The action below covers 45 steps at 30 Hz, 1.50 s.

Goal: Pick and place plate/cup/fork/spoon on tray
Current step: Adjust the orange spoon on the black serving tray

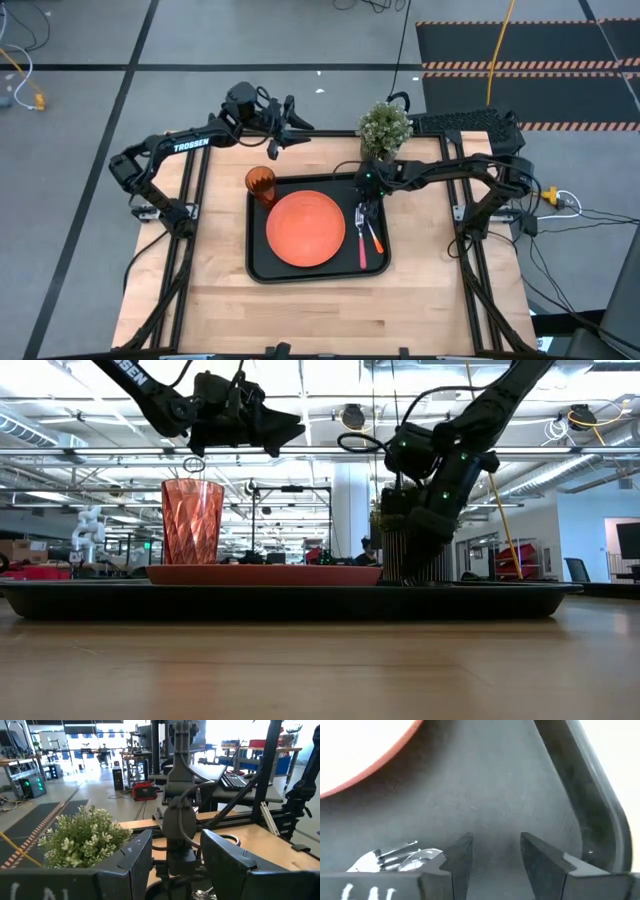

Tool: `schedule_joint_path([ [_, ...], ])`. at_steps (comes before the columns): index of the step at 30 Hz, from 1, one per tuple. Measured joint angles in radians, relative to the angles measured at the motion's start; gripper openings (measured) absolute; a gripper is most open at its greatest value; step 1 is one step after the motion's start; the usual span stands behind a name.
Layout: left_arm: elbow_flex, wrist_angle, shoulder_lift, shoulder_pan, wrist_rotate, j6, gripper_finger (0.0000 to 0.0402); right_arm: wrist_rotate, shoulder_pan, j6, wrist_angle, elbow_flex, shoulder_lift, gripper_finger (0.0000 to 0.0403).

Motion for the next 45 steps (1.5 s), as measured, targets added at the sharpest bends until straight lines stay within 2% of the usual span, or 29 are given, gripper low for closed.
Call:
schedule_joint_path([
  [8, 0.0, 0.002, 0.0, 0.0, 0.0, 0.001, 0.0172, -0.026, 0.0, -0.012, 0.041, 0.0, -0.009, 0.0157],
  [25, 0.0, -0.011, 0.0, -0.001, 0.0, 0.003, 0.0172, -0.018, 0.02, 0.045, -0.149, -0.001, -0.014, 0.0157],
  [30, 0.0, -0.011, 0.0, -0.001, 0.0, -0.001, 0.0172, 0.025, 0.02, 0.048, -0.178, -0.001, -0.014, 0.0157],
  [36, 0.0, -0.011, 0.0, -0.001, 0.0, -0.002, 0.0172, 0.036, 0.02, 0.05, -0.195, -0.001, -0.077, 0.0157],
  [40, 0.0, -0.012, 0.0, -0.001, 0.0, -0.003, 0.0172, 0.033, 0.022, 0.106, -0.218, -0.001, -0.162, 0.0157],
  [45, 0.0, -0.013, 0.0, -0.001, 0.0, -0.005, 0.0172, 0.017, 0.083, 0.273, -0.303, -0.002, -0.212, 0.0157],
])
